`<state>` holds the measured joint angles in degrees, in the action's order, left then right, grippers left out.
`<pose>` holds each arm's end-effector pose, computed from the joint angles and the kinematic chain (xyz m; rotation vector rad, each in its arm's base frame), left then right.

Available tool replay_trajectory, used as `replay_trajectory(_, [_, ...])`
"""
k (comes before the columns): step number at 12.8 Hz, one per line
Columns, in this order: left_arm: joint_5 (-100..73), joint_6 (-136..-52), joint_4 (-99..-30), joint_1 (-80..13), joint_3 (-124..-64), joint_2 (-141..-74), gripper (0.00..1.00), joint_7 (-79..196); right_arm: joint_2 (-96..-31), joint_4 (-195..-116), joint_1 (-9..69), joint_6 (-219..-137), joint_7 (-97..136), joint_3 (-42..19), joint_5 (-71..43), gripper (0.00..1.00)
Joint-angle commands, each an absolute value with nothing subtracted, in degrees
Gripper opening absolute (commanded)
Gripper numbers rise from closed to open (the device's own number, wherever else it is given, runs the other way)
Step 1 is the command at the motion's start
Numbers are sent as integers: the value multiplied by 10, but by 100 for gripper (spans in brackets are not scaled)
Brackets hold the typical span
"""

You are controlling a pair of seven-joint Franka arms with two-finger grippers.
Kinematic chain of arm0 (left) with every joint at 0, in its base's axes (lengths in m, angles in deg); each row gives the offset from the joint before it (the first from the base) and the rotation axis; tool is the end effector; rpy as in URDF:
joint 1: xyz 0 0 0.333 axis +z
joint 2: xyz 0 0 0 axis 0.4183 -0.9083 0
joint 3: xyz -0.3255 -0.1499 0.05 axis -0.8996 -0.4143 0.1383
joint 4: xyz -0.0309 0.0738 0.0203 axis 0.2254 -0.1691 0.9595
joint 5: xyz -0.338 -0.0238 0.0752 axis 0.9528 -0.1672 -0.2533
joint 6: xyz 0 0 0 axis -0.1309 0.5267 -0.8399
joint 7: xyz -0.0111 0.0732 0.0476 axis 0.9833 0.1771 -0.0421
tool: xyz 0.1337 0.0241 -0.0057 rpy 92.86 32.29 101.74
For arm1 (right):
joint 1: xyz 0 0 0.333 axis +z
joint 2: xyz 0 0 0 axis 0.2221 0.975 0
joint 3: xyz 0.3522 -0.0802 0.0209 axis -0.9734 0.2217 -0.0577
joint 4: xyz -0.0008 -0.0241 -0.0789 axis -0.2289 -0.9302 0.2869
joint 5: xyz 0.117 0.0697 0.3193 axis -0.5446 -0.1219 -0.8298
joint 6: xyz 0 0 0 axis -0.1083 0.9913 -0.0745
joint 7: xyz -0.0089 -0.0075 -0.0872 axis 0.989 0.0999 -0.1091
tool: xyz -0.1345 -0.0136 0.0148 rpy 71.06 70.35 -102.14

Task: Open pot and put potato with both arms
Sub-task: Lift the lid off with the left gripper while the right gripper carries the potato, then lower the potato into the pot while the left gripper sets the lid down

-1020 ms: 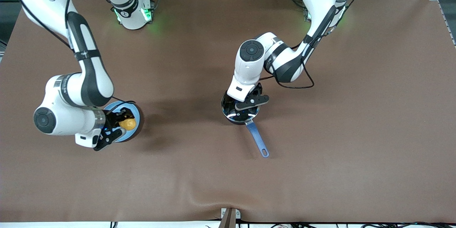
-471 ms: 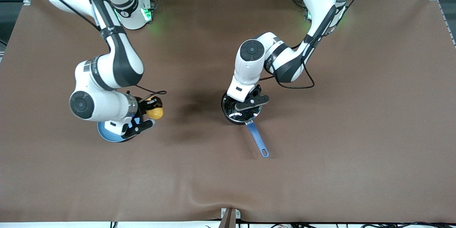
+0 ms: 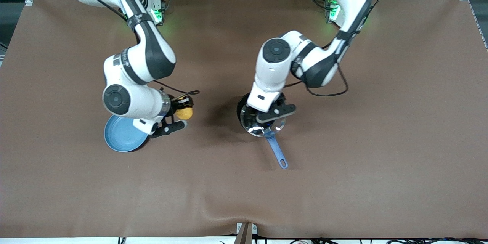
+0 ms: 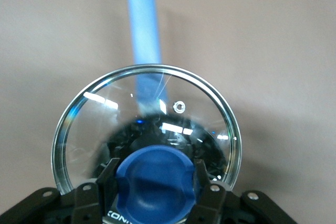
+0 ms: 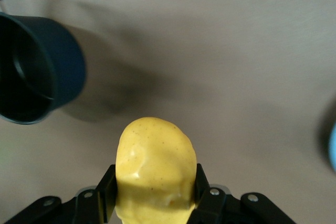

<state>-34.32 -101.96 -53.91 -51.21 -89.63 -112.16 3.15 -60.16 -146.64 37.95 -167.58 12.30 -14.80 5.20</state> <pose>0.5529 -0.4157 0.3987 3.0309 0.4674 0.1988 0.5690 0.2842 0.3962 -2.8649 -0.3716 0.3747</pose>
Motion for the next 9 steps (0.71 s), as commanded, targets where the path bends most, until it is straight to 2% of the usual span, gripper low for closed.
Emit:
replay_trajectory(1, [-334,-981,-566,-429,-905,-1067,0,126,-617,-1474,416,-1698,60,-144,27,0])
replay_trajectory(4, [-296,-966,-606,-343,-906,-1039,0,255,-615,-1473,490,-1775,-31,-142,42,0])
replay_trajectory(6, [-275,-967,-642,-294,-906,-1033,0,299,-599,-1473,527,-1859,-61,-142,82,0])
replay_trajectory(9, [-262,-1007,-706,-227,-908,-1035,0,346,-565,-1470,566,-1939,-63,-142,108,0])
